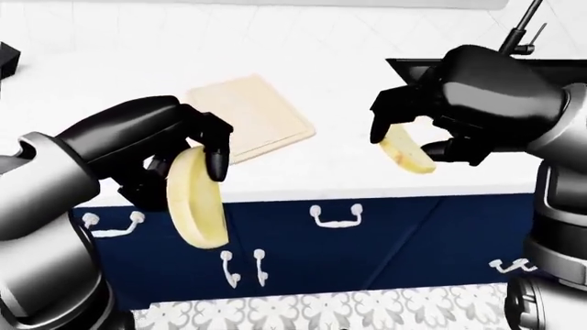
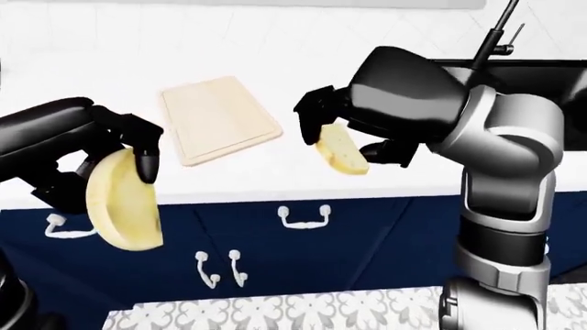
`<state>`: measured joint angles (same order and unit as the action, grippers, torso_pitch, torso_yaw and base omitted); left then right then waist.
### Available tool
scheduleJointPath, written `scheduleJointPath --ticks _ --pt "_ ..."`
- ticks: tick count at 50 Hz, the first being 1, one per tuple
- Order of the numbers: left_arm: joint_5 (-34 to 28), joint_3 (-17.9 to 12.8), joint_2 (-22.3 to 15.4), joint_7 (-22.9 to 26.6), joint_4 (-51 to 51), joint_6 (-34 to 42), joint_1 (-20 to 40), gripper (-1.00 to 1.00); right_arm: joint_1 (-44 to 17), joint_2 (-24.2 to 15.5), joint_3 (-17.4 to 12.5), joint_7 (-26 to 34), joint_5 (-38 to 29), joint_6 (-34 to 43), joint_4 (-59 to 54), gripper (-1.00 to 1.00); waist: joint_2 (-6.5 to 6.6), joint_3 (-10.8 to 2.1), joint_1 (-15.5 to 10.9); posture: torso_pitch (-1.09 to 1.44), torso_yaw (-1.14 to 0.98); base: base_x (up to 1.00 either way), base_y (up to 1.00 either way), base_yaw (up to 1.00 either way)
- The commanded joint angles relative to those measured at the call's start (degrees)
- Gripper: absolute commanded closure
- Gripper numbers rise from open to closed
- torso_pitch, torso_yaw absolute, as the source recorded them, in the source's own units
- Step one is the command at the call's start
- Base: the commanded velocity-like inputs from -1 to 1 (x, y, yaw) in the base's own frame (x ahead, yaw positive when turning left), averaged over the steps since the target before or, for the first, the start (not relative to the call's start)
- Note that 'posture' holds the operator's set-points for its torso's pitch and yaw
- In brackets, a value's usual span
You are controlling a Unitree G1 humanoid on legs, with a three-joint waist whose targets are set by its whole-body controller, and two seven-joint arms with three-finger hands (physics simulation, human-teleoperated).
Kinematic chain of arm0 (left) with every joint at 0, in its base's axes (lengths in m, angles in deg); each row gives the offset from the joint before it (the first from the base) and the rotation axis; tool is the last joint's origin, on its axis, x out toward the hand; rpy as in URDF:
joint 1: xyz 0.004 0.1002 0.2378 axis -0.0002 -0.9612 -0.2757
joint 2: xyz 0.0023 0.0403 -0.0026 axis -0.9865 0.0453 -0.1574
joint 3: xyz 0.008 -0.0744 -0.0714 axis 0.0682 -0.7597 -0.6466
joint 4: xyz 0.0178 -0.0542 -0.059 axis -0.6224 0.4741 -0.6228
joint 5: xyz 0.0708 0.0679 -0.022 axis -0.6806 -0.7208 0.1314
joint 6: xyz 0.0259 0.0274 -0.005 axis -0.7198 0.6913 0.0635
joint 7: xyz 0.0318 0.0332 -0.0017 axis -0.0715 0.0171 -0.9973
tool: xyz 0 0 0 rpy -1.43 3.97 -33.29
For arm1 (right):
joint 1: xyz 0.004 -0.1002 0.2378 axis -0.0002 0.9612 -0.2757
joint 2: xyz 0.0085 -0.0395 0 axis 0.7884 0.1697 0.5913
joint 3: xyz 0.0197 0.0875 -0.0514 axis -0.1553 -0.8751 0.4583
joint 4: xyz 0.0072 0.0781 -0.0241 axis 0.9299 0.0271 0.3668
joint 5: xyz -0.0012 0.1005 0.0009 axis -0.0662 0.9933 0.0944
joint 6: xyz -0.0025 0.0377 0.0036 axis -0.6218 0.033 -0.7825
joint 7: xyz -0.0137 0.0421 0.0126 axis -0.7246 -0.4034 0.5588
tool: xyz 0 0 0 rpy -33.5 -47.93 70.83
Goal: Place the bread and cheese on the cutting board.
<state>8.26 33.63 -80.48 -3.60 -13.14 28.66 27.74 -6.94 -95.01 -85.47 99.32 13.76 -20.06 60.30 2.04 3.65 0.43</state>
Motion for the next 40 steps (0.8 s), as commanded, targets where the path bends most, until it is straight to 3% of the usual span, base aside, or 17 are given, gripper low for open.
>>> scheduleJointPath --ticks 1,3,5,14,15,17,18,22,24,25,30,31,32,33,34,36,40 --pt "0.00 -0.70 -0.72 -0.34 -1.35 0.49 1.81 1.00 -2.00 -1.02 -1.85 -1.22 1.40 0.25 0.78 1.00 0.30 -1.28 0.34 0.00 0.00 0.00 0.00 0.00" --pt "-0.03 -0.59 -0.77 -0.31 -1.41 0.61 1.90 1.00 -2.43 -1.13 -1.76 -1.51 1.25 -0.38 0.03 1.00 -0.29 -1.01 0.37 0.00 0.00 0.00 0.00 0.00" --pt "-0.08 -0.47 -0.67 -0.48 -1.27 0.38 1.80 1.00 -2.29 -1.20 -1.72 -1.61 0.92 -0.95 -0.35 1.00 0.24 -1.81 0.32 0.00 0.00 0.00 0.17 0.00" --pt "-0.30 -0.43 -0.79 0.21 -1.74 1.00 2.35 1.00 -2.29 -1.42 -1.83 -1.24 1.14 -0.69 0.04 1.00 -6.29 -0.89 -0.14 0.00 0.00 0.00 0.36 0.00" --pt "-0.30 -0.42 -0.78 0.24 -1.81 1.04 2.32 1.00 -2.27 -1.43 -1.84 -1.16 1.17 -0.47 0.21 1.00 -4.87 -1.33 0.16 0.00 0.00 0.00 0.41 0.00" --pt "-0.26 -0.47 -0.73 0.15 -1.76 0.94 2.18 1.00 -2.08 -1.25 -1.79 -1.25 1.10 -0.54 0.17 1.00 -6.00 -2.20 0.04 0.00 0.00 0.00 0.39 0.00" --pt "-0.22 -0.51 -0.71 0.05 -1.66 0.82 2.09 1.00 -1.15 -0.98 -1.76 -0.38 2.24 0.97 1.63 1.00 -6.51 -1.31 -0.01 0.00 0.00 0.00 0.00 0.00" --pt "0.00 -0.68 -0.70 -0.31 -1.38 0.44 1.73 1.00 -0.80 -0.28 -2.07 0.20 4.09 3.15 3.92 1.00 -3.36 -0.53 0.91 0.00 0.00 0.00 0.00 0.00" --pt "0.10 -0.75 -0.73 -0.40 -1.37 0.42 1.67 1.00 -0.90 -0.05 -2.29 0.19 5.95 4.57 5.25 1.00 -0.22 -1.49 1.62 0.00 0.00 0.00 0.00 0.00" --pt "0.18 -0.76 -0.71 -0.50 -1.39 0.21 1.48 1.00 -0.95 0.17 -2.45 0.03 7.18 5.73 6.28 1.00 -2.50 -0.70 1.37 0.00 0.00 0.00 0.00 0.00" --pt "-0.03 -0.47 -0.50 -0.49 -1.54 0.35 1.50 1.00 -1.53 0.15 -2.35 -1.52 7.27 5.12 6.72 1.00 -3.10 -1.08 0.20 0.00 0.00 0.00 0.00 0.00" --pt "-0.07 -0.44 -0.42 -0.58 -1.45 0.26 1.45 1.00 -1.37 0.09 -2.24 -1.56 6.97 4.67 6.25 1.00 -2.57 -2.35 0.06 0.00 0.00 0.07 0.00 0.00" --pt "-0.10 -0.42 -0.33 -0.60 -1.51 0.18 1.33 1.00 -1.47 0.09 -2.12 -1.75 6.58 3.99 5.71 1.00 -2.53 -2.29 -0.28 0.00 0.00 0.61 0.00 0.00" --pt "-0.11 -0.42 -0.29 -0.65 -1.46 0.07 1.27 1.00 -1.58 0.07 -2.08 -1.78 6.44 4.02 5.63 1.00 -2.78 0.91 -0.39 0.00 0.00 0.77 0.00 0.00" --pt "-0.13 -0.43 -0.31 -0.62 -1.39 0.09 1.36 1.00 -1.62 0.05 -2.06 -1.87 6.24 3.69 5.35 1.00 -2.95 2.22 -0.53 0.00 0.00 0.89 0.00 0.00" --pt "-0.10 -0.46 -0.26 -0.68 -1.33 0.02 1.35 1.00 -1.67 -0.01 -2.04 -1.88 6.10 3.68 5.25 1.00 -3.54 2.80 -1.27 0.00 0.00 1.00 0.00 0.00" --pt "-0.10 -0.47 -0.10 -0.85 -1.17 -0.36 1.12 1.00 -1.55 0.01 -2.04 -1.85 6.07 3.60 5.33 1.00 -6.10 1.41 -2.62 0.00 0.00 1.00 0.00 0.00"
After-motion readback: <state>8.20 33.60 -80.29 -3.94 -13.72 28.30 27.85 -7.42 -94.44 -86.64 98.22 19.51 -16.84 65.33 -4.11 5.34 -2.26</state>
